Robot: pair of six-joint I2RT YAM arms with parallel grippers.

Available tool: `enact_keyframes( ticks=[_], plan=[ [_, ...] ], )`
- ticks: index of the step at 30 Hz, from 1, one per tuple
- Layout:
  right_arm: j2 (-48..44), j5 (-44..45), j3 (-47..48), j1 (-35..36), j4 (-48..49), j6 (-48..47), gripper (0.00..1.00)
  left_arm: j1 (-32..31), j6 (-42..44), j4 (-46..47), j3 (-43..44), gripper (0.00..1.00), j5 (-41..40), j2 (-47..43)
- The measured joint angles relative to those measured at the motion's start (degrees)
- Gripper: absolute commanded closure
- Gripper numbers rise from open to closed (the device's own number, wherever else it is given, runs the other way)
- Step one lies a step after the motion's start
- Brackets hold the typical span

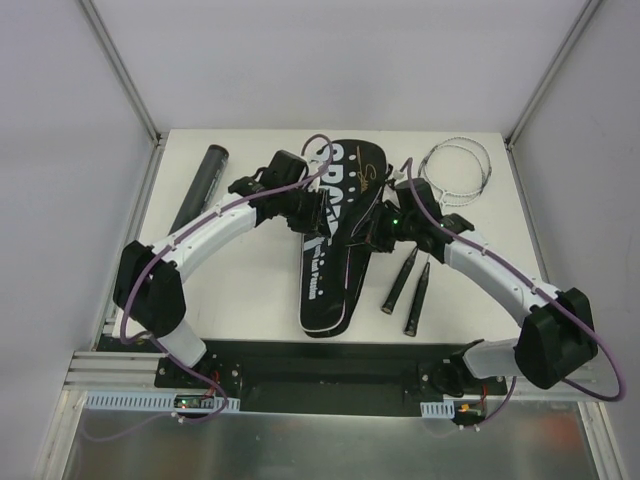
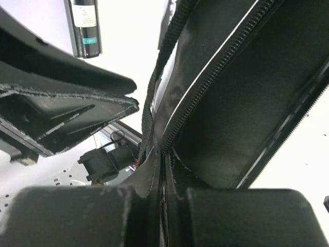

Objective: Pack up the badminton gear

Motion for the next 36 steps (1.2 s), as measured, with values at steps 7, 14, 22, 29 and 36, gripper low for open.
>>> enact_keyframes(
  ticks=[7,14,22,29,36],
  plan=[
    [-1.18,3.85,4.50,1.20,-9.57,-3.91,0.99,-0.39,1.64,-3.19,4.09,0.22,1.11,-0.24],
    [-0.70,5.77,8.92,1.46,-16.22,-0.94,0.99,-10.62,3.98,-4.15,4.09,0.12,-4.48,-6.69],
    [-0.42,8.37,16.98,1.66,-24.83,7.63,0.99,-18.69,9.64,-4.48,4.09,0.07,-14.01,-6.32],
    [-0.44,11.17,17.59,2.14,-27.30,13.38,0.99,-20.94,12.98,-6.23,6.84,0.16,-23.58,-2.25],
    [-0.35,15.13,17.59,2.80,-27.39,16.37,0.99,-21.90,15.76,-6.88,9.49,0.77,-27.21,0.20]
  ],
)
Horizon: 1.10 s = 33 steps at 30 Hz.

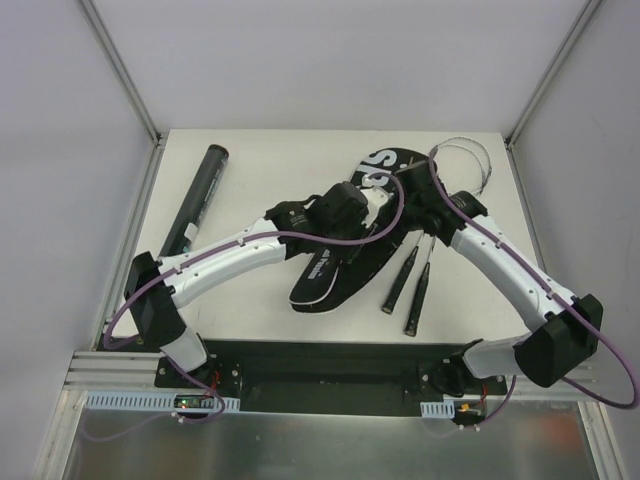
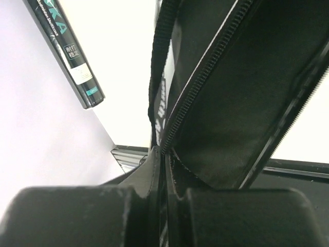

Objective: Pack up the badminton gear

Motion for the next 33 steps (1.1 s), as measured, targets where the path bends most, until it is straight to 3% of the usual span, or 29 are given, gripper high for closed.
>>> enact_keyframes(
  ticks=[1,4,7,8,11,14,22,28,33],
  plan=[
    [0.11,0.13,-0.02,0.00,0.00,-0.13,0.98,-0.35,-0.37,0.22,0.22,0.87,-0.28,0.11],
    [0.09,0.02,-0.39,-0.31,0.57,-0.85,0.88,0.26,-0.92,0.11,0.28,1.00,-0.28,0.20],
    [-0.57,-1.73,-1.95,-1.42,2.91,-2.86,0.61,1.88,-2.21,-0.02,-0.07,1.00,1.68,0.26],
    [-1.09,-3.04,-2.71,-2.27,3.63,-4.04,0.47,2.49,-2.45,-0.02,-0.37,1.00,2.16,0.24],
    [-4.15,-7.61,-5.03,-5.95,3.78,-8.41,0.28,5.35,-3.74,-0.50,-2.34,1.00,2.43,0.24],
    [-7.37,-11.32,-5.92,-10.10,3.78,-13.46,0.18,8.24,-5.35,-1.42,-4.22,1.00,3.69,0.22],
    [-11.80,-18.18,-11.17,-23.61,2.64,-25.83,0.08,12.39,-11.13,-1.97,-6.71,1.00,6.97,-2.62],
    [1.22,-12.35,-9.22,-26.88,-3.96,-35.21,0.08,15.85,-15.61,-2.80,-8.31,1.00,6.88,-8.24],
    [15.39,-5.05,-0.09,-26.99,-8.11,-37.11,0.20,16.83,-15.96,-2.75,-8.68,1.00,6.97,-9.88]
  ],
)
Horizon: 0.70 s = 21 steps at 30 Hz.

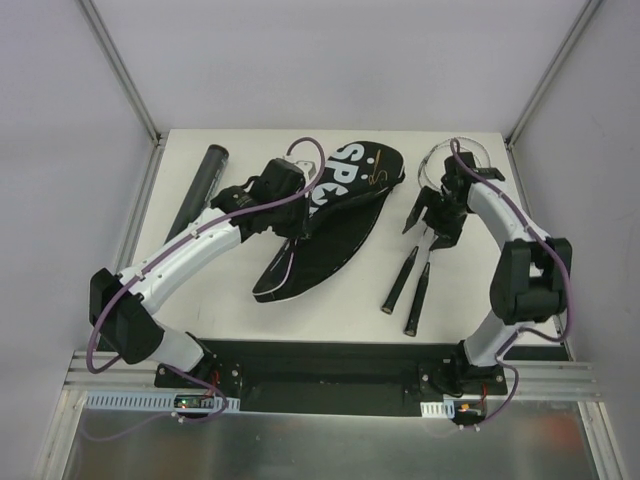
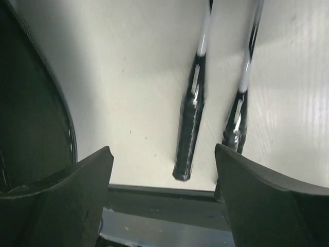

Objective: Pack up the badminton gear

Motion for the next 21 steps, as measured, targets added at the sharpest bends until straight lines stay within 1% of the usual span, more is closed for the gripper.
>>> enact_keyframes(
  ticks=[3,5,6,10,13,15,19,21],
  plan=[
    [6.67,3.52,5.77,0.00,-1.70,0.33,0.26,0.42,0.28,-0.02,-0.15,1.00,0.81,0.09],
    [10.19,5.70,9.38,0.00,-2.84,0.76,0.34,0.76,0.72,0.07,-0.15,1.00,1.29,0.11],
    [11.69,6.91,11.06,0.00,-3.17,1.05,0.36,0.96,0.98,0.07,-0.15,1.00,1.38,0.17],
    [17.14,10.64,18.08,0.00,-5.38,2.58,0.39,1.90,2.47,0.13,-0.15,1.00,2.58,0.79],
    [20.33,12.98,21.99,-0.02,-5.95,3.43,0.44,2.36,3.48,0.52,-0.15,1.00,3.93,1.44],
    [22.64,14.58,24.30,-0.04,-6.71,3.89,0.50,2.62,3.72,0.87,-0.15,1.00,4.87,1.97],
    [26.99,17.11,27.82,-0.04,-7.23,4.83,0.51,2.86,3.96,1.55,-0.15,1.00,7.32,2.84],
    [28.89,18.16,29.16,-0.04,-7.23,5.09,0.49,3.04,4.17,1.66,-0.15,1.00,8.59,3.17]
  ],
)
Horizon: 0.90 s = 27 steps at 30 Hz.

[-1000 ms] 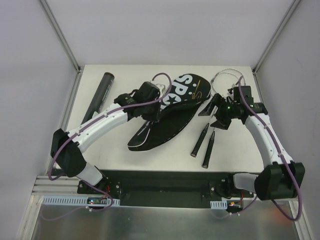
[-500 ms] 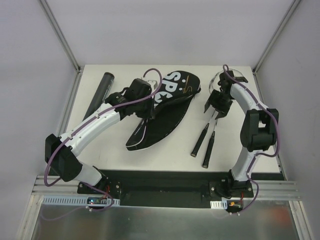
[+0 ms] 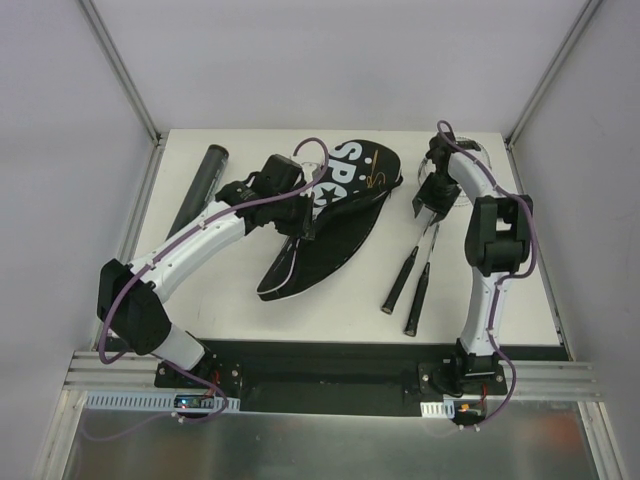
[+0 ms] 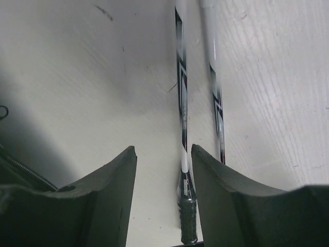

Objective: Pack up the badminton gear

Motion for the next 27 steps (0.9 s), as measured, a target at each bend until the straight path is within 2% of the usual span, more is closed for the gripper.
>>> enact_keyframes(
  ticks=[5,9,10,11,18,20,21,22,23,27],
  plan=[
    [2.49,2.10,0.92,-0.04,0.11,0.63,0.48,0.66,0.42,0.20,0.02,1.00,0.94,0.24],
    [3.85,2.56,0.94,-0.04,1.22,0.83,0.51,0.68,0.15,0.22,0.02,1.00,0.28,0.26],
    [4.22,2.86,0.94,-0.04,1.57,0.85,0.59,0.68,-0.04,0.22,0.02,1.00,0.26,0.26],
    [4.61,3.21,0.92,-0.04,2.01,0.92,0.62,0.68,-0.42,0.22,0.02,1.00,0.24,0.26],
    [5.44,4.37,0.13,-0.42,5.88,1.42,0.68,0.68,-1.66,0.42,0.02,1.00,0.02,0.26],
    [5.70,4.59,0.02,-0.66,6.82,1.51,0.74,0.68,-1.97,0.44,0.02,1.00,-0.13,0.26],
    [5.77,4.81,-0.31,-0.68,7.43,1.51,0.78,0.68,-2.05,0.44,0.02,1.00,-0.22,0.26],
    [5.75,4.85,-0.61,-0.72,7.65,1.49,0.95,0.68,-2.12,0.44,0.00,1.00,-0.44,0.26],
    [5.64,5.01,-0.85,-0.79,7.80,1.44,0.99,0.68,-2.16,0.44,0.02,1.00,-0.66,0.26],
    [5.81,5.09,-0.22,-1.14,6.88,0.50,0.99,0.68,-2.29,0.39,0.04,1.00,-1.53,0.26]
  ],
)
